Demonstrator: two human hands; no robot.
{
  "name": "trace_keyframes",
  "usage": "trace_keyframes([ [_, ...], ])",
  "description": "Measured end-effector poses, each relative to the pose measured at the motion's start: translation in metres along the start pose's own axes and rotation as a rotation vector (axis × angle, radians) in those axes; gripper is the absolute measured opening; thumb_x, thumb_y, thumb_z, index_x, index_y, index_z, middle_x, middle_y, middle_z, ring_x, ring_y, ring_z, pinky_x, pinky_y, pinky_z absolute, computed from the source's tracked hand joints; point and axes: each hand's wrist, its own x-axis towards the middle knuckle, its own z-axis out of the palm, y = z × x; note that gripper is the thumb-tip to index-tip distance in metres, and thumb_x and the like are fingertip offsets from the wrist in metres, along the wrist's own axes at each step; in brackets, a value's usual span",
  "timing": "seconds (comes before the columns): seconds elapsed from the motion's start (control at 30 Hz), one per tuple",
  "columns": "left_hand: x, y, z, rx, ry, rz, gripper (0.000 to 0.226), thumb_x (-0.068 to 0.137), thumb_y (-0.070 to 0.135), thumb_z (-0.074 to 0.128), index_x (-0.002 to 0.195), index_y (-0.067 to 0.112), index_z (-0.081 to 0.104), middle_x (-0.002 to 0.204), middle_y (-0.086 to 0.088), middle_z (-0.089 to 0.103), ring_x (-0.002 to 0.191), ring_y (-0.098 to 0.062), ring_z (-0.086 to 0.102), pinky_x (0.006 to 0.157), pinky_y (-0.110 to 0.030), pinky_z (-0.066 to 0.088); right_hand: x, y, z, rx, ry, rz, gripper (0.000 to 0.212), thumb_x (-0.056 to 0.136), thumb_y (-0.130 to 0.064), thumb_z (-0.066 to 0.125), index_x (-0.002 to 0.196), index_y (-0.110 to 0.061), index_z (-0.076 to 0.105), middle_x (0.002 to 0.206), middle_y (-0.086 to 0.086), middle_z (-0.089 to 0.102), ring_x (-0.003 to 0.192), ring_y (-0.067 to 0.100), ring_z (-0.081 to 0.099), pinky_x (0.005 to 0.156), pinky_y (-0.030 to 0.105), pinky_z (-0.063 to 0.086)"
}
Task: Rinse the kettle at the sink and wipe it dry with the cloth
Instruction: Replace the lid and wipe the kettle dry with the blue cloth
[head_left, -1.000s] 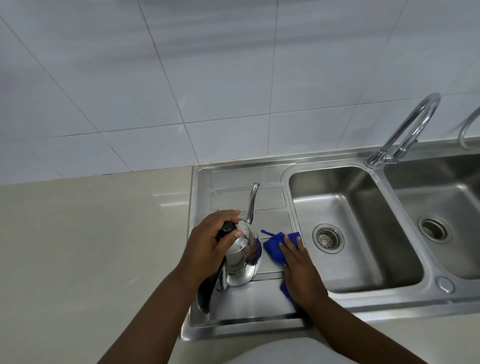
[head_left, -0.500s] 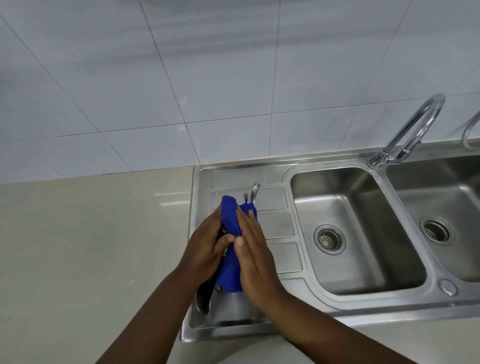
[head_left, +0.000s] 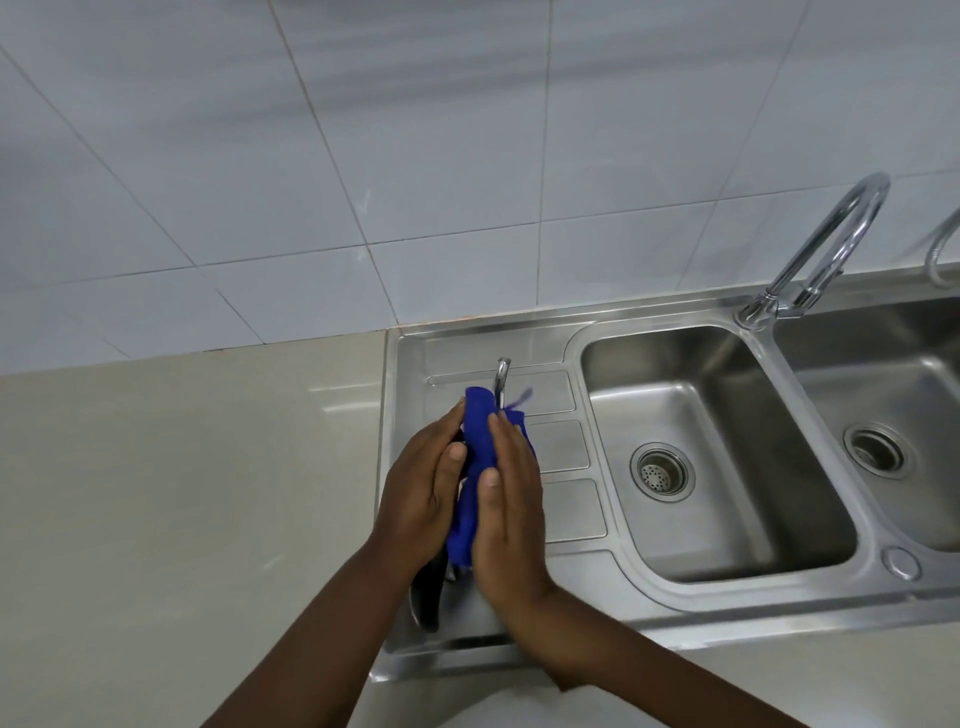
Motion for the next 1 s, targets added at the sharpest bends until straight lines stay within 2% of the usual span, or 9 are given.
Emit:
trace_keyframes([
  [0.1, -0.002, 0.003, 0.01, -0.004, 0.07, -0.054, 0.045, 0.099, 0.036, 0.033, 0.14, 0.021, 0.046, 0.133, 0.012, 0.056, 0.122, -0.003, 0.053, 0.102, -0.02, 0.043, -0.004, 0.02, 0.0, -0.054, 0.029, -0.121, 0.054, 0.101, -0.049, 0.02, 0.151, -0.029, 0.026, 0.158, 0.002, 0.034, 0.148, 0.016, 0.029, 0.121, 0.033, 0.023],
  [0.17, -0.003, 0.002, 0.014, 0.045, 0.139, -0.094, 0.052, 0.096, 0.045, 0.032, 0.139, 0.022, 0.047, 0.132, 0.013, 0.056, 0.123, 0.0, 0.051, 0.103, -0.018, 0.041, -0.012, 0.051, -0.003, 0.085, 0.057, 0.034, 0.056, 0.099, -0.049, 0.026, 0.151, -0.03, 0.025, 0.159, 0.0, 0.033, 0.147, 0.013, 0.03, 0.122, 0.036, 0.025],
  [0.27, -0.006, 0.005, 0.023, 0.065, 0.216, -0.125, 0.052, 0.095, 0.048, 0.033, 0.137, 0.023, 0.05, 0.134, 0.009, 0.057, 0.123, -0.002, 0.051, 0.103, -0.012, 0.037, -0.022, 0.082, -0.007, 0.261, 0.058, 0.357, 0.067, 0.092, -0.07, 0.029, 0.15, -0.037, 0.029, 0.157, -0.004, 0.037, 0.146, 0.014, 0.033, 0.12, 0.05, 0.026],
  [0.37, -0.009, 0.007, 0.029, 0.088, 0.253, -0.145, 0.053, 0.095, 0.048, 0.032, 0.137, 0.021, 0.051, 0.134, 0.005, 0.058, 0.123, -0.006, 0.051, 0.103, -0.012, 0.038, -0.017, 0.076, -0.009, 0.336, 0.089, 0.444, 0.078, 0.084, -0.079, 0.033, 0.147, -0.034, 0.037, 0.151, -0.005, 0.046, 0.141, 0.01, 0.041, 0.12, 0.048, 0.029],
  [0.47, -0.009, 0.008, 0.028, 0.104, 0.26, -0.143, 0.054, 0.095, 0.047, 0.033, 0.137, 0.019, 0.051, 0.133, 0.003, 0.059, 0.123, -0.007, 0.052, 0.103, -0.014, 0.038, -0.007, 0.044, -0.007, 0.313, 0.111, 0.351, 0.062, 0.086, -0.072, 0.03, 0.141, -0.044, 0.035, 0.148, -0.018, 0.043, 0.137, -0.006, 0.038, 0.122, 0.037, 0.027],
  [0.53, -0.009, 0.01, 0.028, 0.106, 0.252, -0.138, 0.055, 0.094, 0.048, 0.032, 0.137, 0.018, 0.051, 0.134, 0.003, 0.058, 0.123, -0.007, 0.051, 0.103, -0.013, 0.037, -0.002, 0.027, -0.007, 0.237, 0.073, 0.203, 0.059, 0.092, -0.069, 0.025, 0.146, -0.047, 0.029, 0.156, -0.011, 0.037, 0.145, 0.005, 0.031, 0.122, 0.039, 0.025],
  [0.67, -0.009, 0.01, 0.028, 0.136, 0.229, -0.139, 0.055, 0.093, 0.05, 0.035, 0.137, 0.02, 0.05, 0.132, 0.003, 0.059, 0.122, -0.008, 0.051, 0.102, -0.012, 0.036, -0.002, 0.053, -0.009, 0.156, 0.013, -0.022, 0.066, 0.098, -0.054, 0.028, 0.152, -0.016, 0.027, 0.157, 0.009, 0.036, 0.146, 0.025, 0.034, 0.118, 0.051, 0.029],
  [0.87, -0.006, 0.007, 0.022, 0.163, 0.163, -0.11, 0.063, 0.086, 0.053, 0.047, 0.138, 0.019, 0.049, 0.131, 0.001, 0.059, 0.122, -0.011, 0.052, 0.099, -0.008, 0.036, -0.014, 0.086, -0.007, 0.304, 0.053, 0.272, 0.073, 0.092, -0.065, 0.033, 0.15, -0.021, 0.033, 0.151, 0.001, 0.046, 0.14, 0.015, 0.043, 0.116, 0.054, 0.033],
  [1.0, -0.001, 0.005, 0.016, 0.144, 0.103, -0.071, 0.062, 0.086, 0.05, 0.049, 0.142, 0.024, 0.043, 0.132, 0.005, 0.058, 0.121, -0.006, 0.052, 0.1, -0.012, 0.039, 0.004, 0.049, -0.007, 0.25, 0.078, 0.189, 0.082, 0.09, -0.074, 0.024, 0.15, -0.019, 0.036, 0.155, -0.001, 0.041, 0.145, 0.014, 0.035, 0.119, 0.051, 0.028],
])
